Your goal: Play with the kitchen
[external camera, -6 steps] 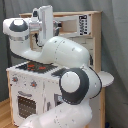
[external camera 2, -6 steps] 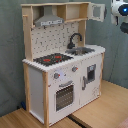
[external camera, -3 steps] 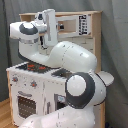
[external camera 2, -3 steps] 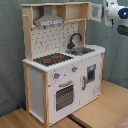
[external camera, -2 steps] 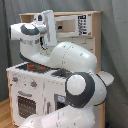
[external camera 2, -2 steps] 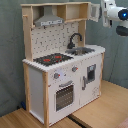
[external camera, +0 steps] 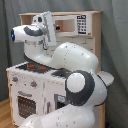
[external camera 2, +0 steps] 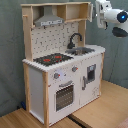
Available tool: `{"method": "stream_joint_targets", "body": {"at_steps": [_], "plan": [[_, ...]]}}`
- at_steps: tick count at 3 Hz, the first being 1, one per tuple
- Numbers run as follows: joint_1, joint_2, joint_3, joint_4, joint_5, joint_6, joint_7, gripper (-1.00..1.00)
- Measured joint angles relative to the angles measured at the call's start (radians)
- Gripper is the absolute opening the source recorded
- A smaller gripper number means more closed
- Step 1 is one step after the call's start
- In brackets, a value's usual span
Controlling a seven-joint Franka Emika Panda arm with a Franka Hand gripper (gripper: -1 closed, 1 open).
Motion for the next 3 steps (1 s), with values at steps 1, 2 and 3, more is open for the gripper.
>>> {"method": "stream_joint_targets", "body": {"at_steps": [1, 2, 3], "plan": [[0.023, -0.025, -0.052, 0.039, -0.021, 0.088, 0.001, -1.00], [0.061, -0.061, -0.107, 0.096, -0.034, 0.156, 0.004, -1.00], [0.107, -0.097, -0.157, 0.153, -0.039, 0.201, 0.008, -1.00]]}}
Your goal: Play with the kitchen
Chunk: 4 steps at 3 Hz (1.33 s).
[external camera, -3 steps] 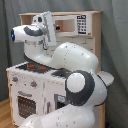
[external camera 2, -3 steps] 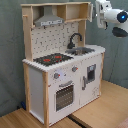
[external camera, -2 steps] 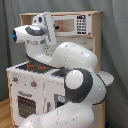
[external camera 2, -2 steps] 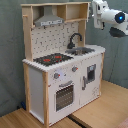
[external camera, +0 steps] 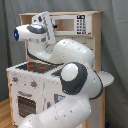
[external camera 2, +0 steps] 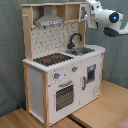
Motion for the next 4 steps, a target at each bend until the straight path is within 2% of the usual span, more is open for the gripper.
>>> {"method": "stream_joint_targets", "body": {"at_steps": [2, 4], "plan": [[0.111, -0.061, -0.095, 0.120, -0.002, 0.059, 0.002, -1.00], [0.238, -0.083, -0.201, 0.234, -0.018, 0.087, 0.000, -1.00]]}}
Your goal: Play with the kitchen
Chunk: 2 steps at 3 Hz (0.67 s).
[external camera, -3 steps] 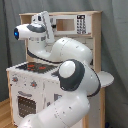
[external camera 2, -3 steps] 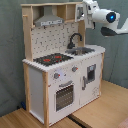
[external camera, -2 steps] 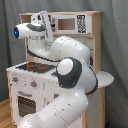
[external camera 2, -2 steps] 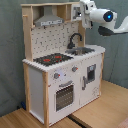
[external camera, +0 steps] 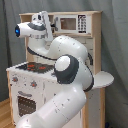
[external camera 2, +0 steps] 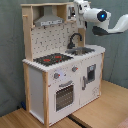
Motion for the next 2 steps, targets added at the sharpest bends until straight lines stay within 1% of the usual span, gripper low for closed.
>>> {"method": "stream_joint_targets", "body": {"at_steps": [1, 2], "plan": [[-0.012, -0.019, 0.031, 0.008, -0.028, -0.090, -0.028, -1.00], [-0.006, -0.046, 0.069, -0.022, -0.032, -0.179, -0.051, -1.00]]}}
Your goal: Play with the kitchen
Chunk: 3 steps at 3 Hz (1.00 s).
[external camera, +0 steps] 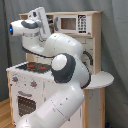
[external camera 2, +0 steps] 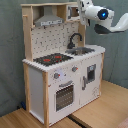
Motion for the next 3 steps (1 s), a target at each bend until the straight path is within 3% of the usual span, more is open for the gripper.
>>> {"method": "stream_joint_targets", "body": {"at_steps": [1, 2, 3], "plan": [[0.010, -0.050, 0.018, -0.039, 0.000, -0.091, -0.006, -1.00], [0.012, -0.062, 0.017, -0.045, 0.000, -0.103, -0.006, -1.00], [0.015, -0.073, 0.015, -0.050, 0.000, -0.113, -0.006, 1.00]]}}
